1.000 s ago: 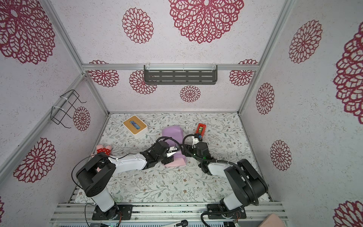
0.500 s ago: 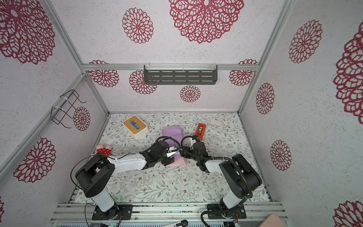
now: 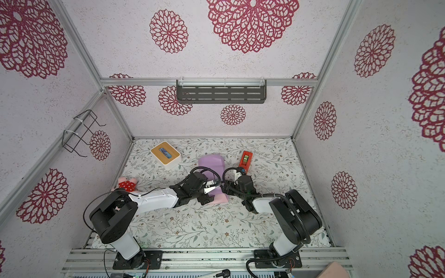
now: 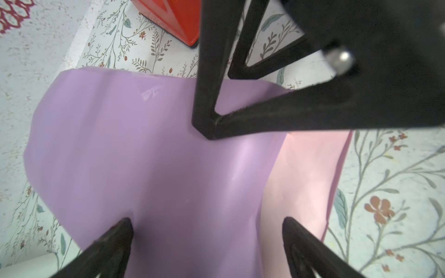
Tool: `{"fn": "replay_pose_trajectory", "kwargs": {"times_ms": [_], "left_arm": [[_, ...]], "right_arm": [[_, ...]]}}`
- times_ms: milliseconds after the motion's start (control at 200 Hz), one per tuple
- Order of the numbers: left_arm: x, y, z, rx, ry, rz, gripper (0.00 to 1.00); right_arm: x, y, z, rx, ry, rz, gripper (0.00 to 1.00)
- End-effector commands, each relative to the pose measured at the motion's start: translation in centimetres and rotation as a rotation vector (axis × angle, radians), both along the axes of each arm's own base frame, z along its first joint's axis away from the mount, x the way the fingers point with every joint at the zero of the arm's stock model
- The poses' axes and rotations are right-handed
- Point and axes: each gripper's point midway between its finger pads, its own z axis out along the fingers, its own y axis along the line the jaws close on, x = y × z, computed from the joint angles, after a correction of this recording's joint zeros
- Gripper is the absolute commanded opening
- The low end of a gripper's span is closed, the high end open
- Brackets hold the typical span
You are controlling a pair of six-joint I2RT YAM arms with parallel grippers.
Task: Wrap a gift box in wrapping paper
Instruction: Fold the third fold of the wrapping paper on the gift box.
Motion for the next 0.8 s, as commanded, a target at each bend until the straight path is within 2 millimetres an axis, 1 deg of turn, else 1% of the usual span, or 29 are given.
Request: {"fn": "replay_pose_trajectory", "kwargs": {"times_ms": [0,115,270,400,540,795], "left_arm": [[0.2,-1.1,2.8,-0.063,-0.031,-0.042,0.99],[0.9,-1.3,3.8,-0.089,-0.058,-0.034,0.99],[1.9,-1.2,4.0,-0.102,-0.041,-0.029,0.96],[2.3,-0.8,2.9,-0.072,-0.006,-0.027,0.93],[2.4,-0.4,1.6,-0.031,0.016,-0.021,0.92],[2.3,-0.3,1.1,-0.037,0.018,-0.016,0.94]], "right_arm": [[-1.2,-0.8,-2.1,-0.053,0.061,0.004,0.67],[-1.2,-0.9,-2.2,-0.054,0.062,0.004,0.67],[-1.4,-0.9,-2.3,-0.054,0.064,0.004,0.66],[-1.3,-0.9,-2.2,-0.051,0.062,0.003,0.66],[-1.2,-0.8,-2.2,-0.049,0.062,0.004,0.66],[-1.2,-0.8,-2.2,-0.051,0.062,0.005,0.65]]}}
